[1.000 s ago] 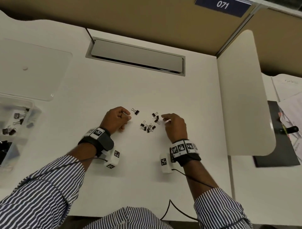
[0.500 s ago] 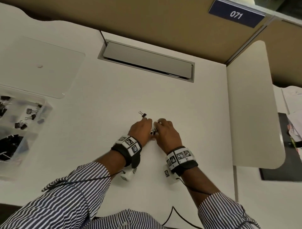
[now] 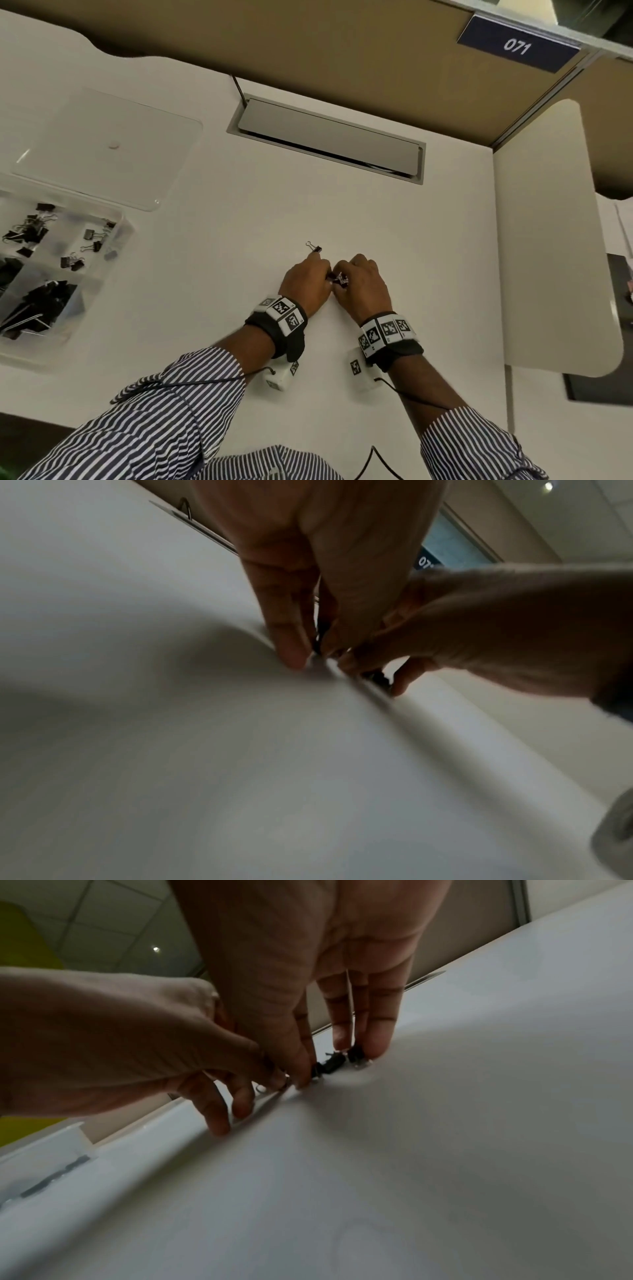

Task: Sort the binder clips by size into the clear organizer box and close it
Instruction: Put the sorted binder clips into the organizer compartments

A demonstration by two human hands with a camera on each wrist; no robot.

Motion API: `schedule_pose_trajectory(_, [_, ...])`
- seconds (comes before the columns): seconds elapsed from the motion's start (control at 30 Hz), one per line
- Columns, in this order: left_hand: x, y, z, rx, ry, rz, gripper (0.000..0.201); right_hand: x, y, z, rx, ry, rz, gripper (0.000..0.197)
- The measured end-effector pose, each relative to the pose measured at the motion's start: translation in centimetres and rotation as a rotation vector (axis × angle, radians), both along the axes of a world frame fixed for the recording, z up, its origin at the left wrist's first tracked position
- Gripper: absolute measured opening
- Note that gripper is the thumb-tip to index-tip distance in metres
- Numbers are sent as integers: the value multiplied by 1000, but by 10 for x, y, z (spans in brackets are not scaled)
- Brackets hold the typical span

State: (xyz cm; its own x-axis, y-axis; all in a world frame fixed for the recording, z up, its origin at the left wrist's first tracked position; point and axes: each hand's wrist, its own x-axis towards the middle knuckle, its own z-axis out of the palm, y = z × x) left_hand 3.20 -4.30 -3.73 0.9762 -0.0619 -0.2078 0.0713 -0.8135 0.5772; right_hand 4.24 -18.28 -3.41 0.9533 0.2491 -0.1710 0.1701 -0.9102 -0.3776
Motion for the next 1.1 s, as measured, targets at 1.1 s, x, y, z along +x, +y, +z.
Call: schedule_pose_trajectory(1.1, [-14,50,8,-456,128,247,8,-1,38,16,462,320,-332,9])
